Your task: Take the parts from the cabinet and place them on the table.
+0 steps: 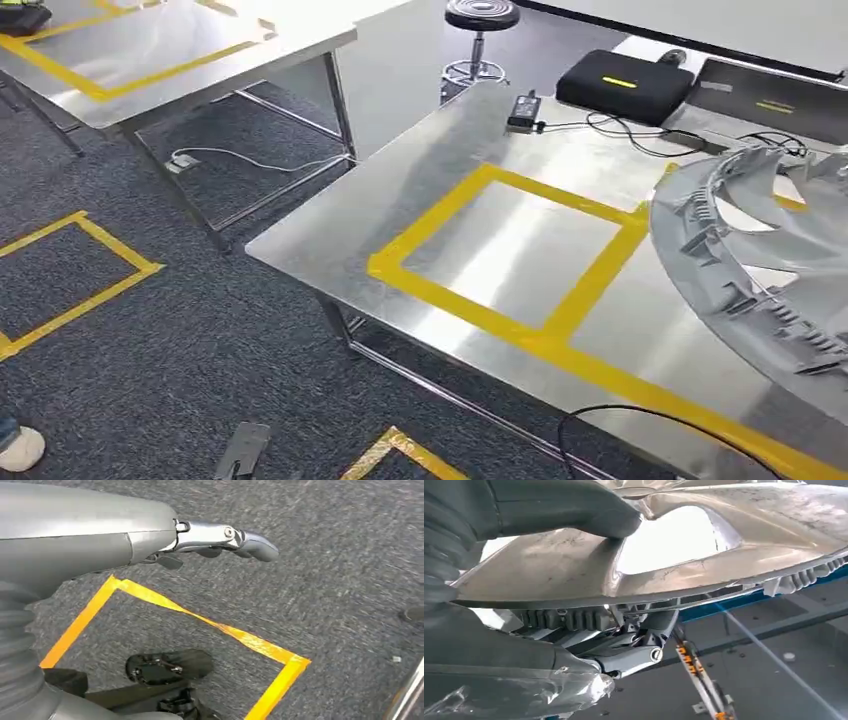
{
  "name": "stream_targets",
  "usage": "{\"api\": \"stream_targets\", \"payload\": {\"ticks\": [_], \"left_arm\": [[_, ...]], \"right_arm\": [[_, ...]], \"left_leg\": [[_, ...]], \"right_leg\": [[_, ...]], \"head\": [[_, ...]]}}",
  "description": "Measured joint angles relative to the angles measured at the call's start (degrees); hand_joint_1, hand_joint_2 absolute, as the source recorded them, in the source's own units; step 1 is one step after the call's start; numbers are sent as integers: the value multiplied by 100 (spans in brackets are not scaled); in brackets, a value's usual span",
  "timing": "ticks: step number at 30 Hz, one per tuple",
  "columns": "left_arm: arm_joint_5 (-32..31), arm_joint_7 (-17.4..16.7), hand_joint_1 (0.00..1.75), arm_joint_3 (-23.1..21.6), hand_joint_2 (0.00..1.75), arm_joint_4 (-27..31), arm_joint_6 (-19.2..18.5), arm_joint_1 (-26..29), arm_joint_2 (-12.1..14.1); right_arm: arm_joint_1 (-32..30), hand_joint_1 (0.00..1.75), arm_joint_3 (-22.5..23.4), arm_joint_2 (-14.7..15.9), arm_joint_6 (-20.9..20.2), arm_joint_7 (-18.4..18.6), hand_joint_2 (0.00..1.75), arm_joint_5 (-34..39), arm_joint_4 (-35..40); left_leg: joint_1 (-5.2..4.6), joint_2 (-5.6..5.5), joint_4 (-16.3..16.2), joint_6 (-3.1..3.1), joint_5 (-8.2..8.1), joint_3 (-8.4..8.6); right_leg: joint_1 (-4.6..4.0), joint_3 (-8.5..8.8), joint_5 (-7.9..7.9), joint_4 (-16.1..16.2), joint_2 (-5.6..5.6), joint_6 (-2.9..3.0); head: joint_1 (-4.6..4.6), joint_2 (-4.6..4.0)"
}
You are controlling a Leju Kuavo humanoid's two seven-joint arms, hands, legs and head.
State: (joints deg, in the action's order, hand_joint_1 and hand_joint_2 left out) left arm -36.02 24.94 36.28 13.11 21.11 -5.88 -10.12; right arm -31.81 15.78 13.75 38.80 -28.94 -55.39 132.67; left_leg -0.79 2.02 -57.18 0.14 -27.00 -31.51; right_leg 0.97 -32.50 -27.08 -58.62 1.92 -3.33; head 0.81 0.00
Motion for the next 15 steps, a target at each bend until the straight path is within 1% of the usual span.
{"api": "stream_targets", "payload": {"ticks": [1, 2, 3, 4, 5, 6, 7, 8, 9, 10, 11, 12, 13, 14, 15], "left_arm": [[0, 0, 0, 0, 175, 0, 0, -9, 2], [0, 0, 0, 0, 175, 0, 0, -12, 2], [0, 0, 0, 0, 175, 0, 0, -18, 4], [0, 0, 0, 0, 175, 0, -2, -30, 4], [-2, 0, 0, -2, 175, 0, -2, -40, 4], [-4, 0, 0, -2, 175, 0, -2, -48, 4], [-7, 0, 0, -2, 175, -2, -4, -50, 4], [-11, -2, 0, 0, 175, -2, -4, -46, 9], [-15, -9, 0, 0, 175, -2, -4, -40, 9], [-15, -11, 0, -2, 175, -2, -9, -39, 9], [-15, -11, 0, -2, 175, 0, -15, -43, 11], [-15, -11, 0, -2, 175, 0, -20, -46, 15], [-13, -11, 0, 0, 175, 0, -20, -49, 28], [-11, -11, 0, 0, 175, 0, -20, -51, 31], [-5, -11, 0, 0, 175, -2, -22, -56, 31]], "right_arm": [[-4, 175, 0, 0, 0, 22, 175, 0, -4], [-7, 175, 0, 2, 0, 50, 175, -2, -15], [-12, 175, -2, 7, 0, 122, 175, -9, -37], [-15, 175, -4, 20, 0, 190, 175, -15, -50], [-18, 175, -11, 44, 0, 247, 175, -17, -66], [-13, 175, -22, 70, 0, 289, 175, -15, -92], [-9, 175, -28, 96, -6, 358, 175, -9, -120], [-5, 175, -35, 129, -26, 442, 175, -2, -153], [-1, 175, -46, 179, -54, 542, 175, -9, -203], [-2, 175, -55, 223, -87, 616, 175, -22, -242], [-1, 175, -63, 267, -116, 673, 175, -22, -273], [-1, 175, -72, 304, -138, 713, 175, -20, -300], [0, 175, -81, 346, -177, 752, 175, -17, -324], [-1, 175, -90, 396, -247, 815, 175, -15, -345], [9, 175, -100, 454, -295, 854, 175, -17, -373]], "left_leg": [[-7, 21, 6, -16, 9, 1], [2, 43, 26, -39, 26, 7], [12, 83, 32, -63, 30, 9], [21, 69, 16, -108, -9, -3], [27, -43, -115, -148, -131, -46], [32, -107, -449, -167, -347, -194], [41, -138, -948, -179, -596, -429], [45, -144, -1426, -185, -783, -664], [46, -145, -1788, -183, -871, -853], [46, -145, -1822, -173, -807, -885], [48, -147, -1621, -164, -614, -802], [53, -152, -1230, -148, -363, -616], [57, -185, -729, -131, -113, -370], [73, -357, -266, -118, 60, -138], [90, -493, -2, -102, 10, -28]], "right_leg": [[-2, -12, 0, -7, -31, 25], [-18, -30, 8, -21, -62, 47], [-27, -47, 16, -20, -99, 84], [2, -36, 44, 1, -130, 130], [12, -41, 50, 2, -155, 157], [16, -48, 56, 2, -172, 192], [16, -59, 58, 2, -199, 207], [16, -71, 60, 1, -234, 211], [16, -79, 63, 0, -274, 213], [17, -78, 64, 0, -315, 213], [18, -77, 66, 0, -359, 209], [21, -72, 70, -1, -400, 203], [27, -67, 74, -1, -447, 191], [33, -71, 80, -1, -479, 167], [-3, -111, 67, -42, -526, 120]], "head": [[-24, 0], [-19, 0], [-15, 0], [-17, 0], [-28, 0], [-39, 0], [-39, 0], [-35, 0], [-37, 0], [-37, 0], [-37, 0], [-35, 0], [-37, 0], [-39, 0], [-35, 0]]}}
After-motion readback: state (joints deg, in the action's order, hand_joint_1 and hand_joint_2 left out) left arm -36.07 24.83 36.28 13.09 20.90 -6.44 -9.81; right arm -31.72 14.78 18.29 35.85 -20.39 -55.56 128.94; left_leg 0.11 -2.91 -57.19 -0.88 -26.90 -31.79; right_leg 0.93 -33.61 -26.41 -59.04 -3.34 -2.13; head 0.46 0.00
